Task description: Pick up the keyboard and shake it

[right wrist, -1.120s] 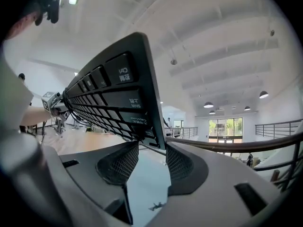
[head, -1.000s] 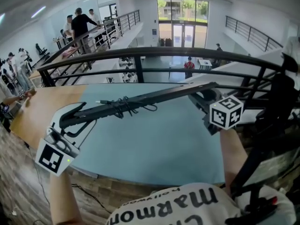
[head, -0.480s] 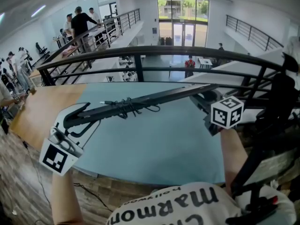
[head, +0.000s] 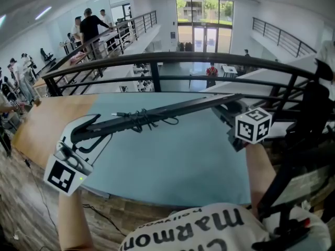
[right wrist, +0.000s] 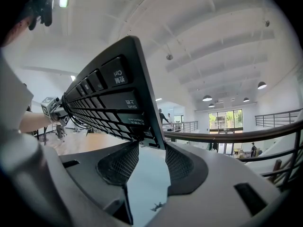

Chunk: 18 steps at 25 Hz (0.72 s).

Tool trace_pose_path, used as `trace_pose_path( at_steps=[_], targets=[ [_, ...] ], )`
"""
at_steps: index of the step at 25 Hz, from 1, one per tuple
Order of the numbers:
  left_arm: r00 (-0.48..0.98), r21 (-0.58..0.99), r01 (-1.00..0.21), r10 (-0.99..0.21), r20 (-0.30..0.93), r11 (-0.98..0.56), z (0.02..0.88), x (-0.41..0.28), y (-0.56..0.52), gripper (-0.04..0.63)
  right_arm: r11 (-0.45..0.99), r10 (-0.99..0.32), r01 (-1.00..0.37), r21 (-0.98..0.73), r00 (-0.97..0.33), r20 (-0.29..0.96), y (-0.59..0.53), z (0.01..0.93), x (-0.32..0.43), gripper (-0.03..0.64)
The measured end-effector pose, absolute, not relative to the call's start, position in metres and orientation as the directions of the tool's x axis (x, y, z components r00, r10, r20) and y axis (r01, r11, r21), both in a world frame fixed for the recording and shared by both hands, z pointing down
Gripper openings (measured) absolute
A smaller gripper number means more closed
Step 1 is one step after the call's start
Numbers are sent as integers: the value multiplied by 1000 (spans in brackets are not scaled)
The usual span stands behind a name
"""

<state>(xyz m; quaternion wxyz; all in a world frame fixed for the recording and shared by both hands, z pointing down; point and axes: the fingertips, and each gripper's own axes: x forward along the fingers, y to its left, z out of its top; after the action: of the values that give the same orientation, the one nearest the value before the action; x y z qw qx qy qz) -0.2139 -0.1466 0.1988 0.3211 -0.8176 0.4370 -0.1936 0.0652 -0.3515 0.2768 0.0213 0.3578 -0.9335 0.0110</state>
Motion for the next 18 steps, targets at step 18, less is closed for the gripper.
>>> trace_pose_path(
  at_steps=[18],
  targets=[
    [547, -677, -606, -836, 27, -418, 198, -212, -143, 181, 751, -659, -660, -1, -750, 56, -347, 272, 69, 195]
  ],
)
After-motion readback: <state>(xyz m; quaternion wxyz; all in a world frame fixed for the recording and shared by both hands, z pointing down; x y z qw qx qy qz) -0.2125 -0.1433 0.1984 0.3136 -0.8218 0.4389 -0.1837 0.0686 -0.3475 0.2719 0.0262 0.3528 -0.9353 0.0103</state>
